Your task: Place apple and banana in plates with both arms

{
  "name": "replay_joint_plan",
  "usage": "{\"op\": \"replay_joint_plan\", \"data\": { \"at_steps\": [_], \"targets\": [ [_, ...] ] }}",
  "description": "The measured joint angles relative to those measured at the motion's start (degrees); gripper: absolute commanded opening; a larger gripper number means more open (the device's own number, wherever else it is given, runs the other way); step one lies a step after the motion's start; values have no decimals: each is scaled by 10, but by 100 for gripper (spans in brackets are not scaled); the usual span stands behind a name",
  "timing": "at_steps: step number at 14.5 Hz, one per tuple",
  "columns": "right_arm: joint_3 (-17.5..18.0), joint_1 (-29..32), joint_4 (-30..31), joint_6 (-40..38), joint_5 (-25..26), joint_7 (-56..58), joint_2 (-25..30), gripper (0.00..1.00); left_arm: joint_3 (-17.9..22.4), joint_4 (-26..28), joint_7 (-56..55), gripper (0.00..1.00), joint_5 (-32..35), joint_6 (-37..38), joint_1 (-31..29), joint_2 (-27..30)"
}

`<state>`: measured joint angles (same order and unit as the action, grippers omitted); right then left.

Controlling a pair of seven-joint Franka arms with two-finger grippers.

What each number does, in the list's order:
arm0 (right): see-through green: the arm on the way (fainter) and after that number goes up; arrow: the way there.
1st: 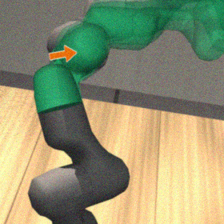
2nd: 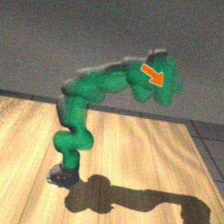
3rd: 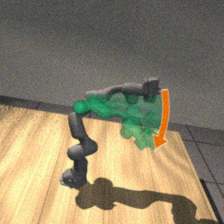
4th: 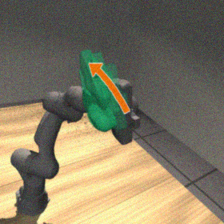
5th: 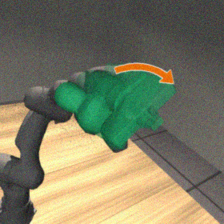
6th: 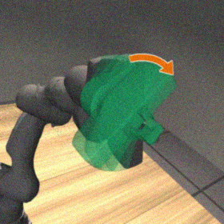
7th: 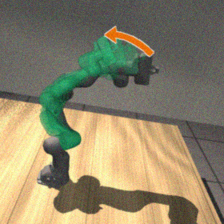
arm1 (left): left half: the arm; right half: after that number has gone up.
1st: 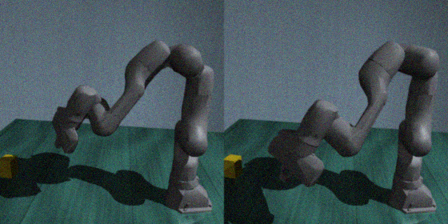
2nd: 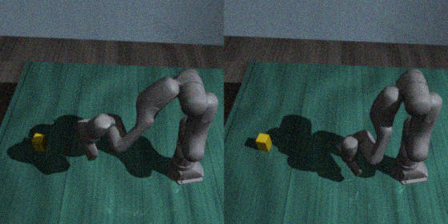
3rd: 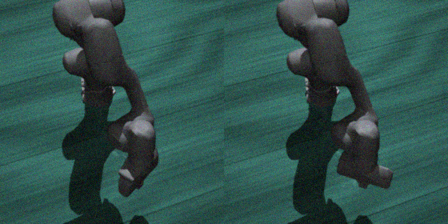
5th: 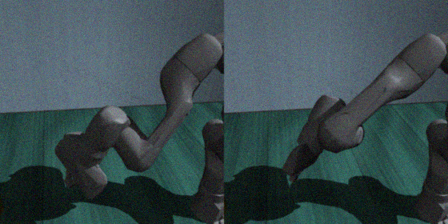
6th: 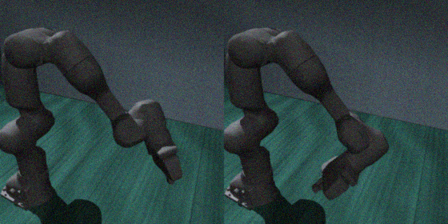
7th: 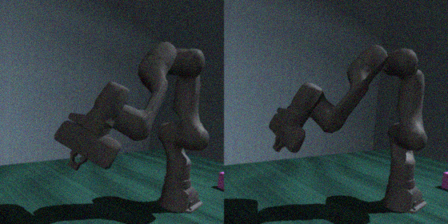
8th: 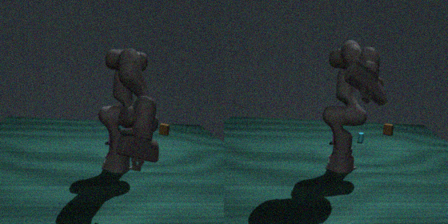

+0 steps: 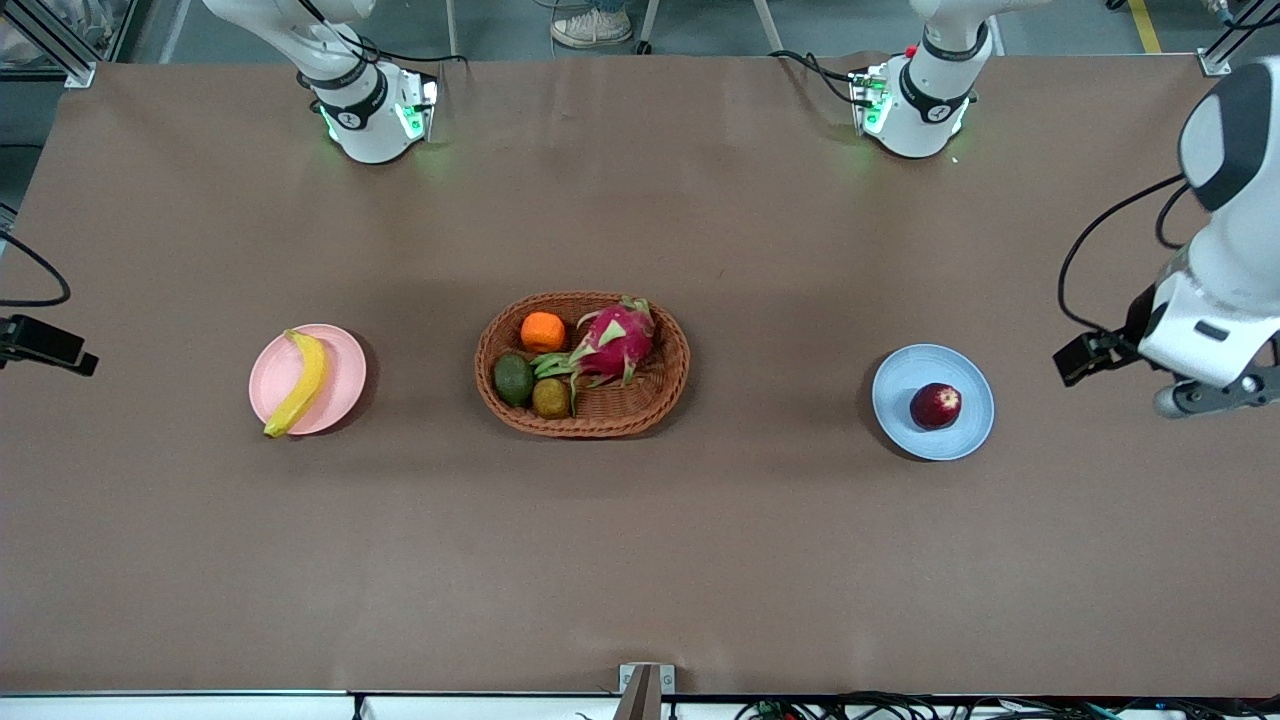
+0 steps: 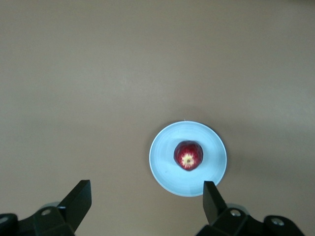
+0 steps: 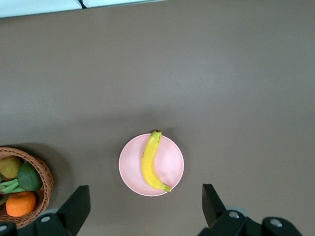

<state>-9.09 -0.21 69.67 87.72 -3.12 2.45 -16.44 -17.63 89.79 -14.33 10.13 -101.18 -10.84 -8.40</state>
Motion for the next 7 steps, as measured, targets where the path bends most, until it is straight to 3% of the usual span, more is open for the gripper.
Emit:
{"op": "replay_joint_plan", "data": {
  "at_steps": [4, 7],
  "targets": [
    [0, 8, 11, -2, 0, 0, 24, 100, 14, -13, 64, 100, -36, 64, -5, 59],
    [6, 15, 39, 14, 0, 0, 47, 100, 46, -13, 77, 100, -40, 114, 29, 86]
  ]
}}
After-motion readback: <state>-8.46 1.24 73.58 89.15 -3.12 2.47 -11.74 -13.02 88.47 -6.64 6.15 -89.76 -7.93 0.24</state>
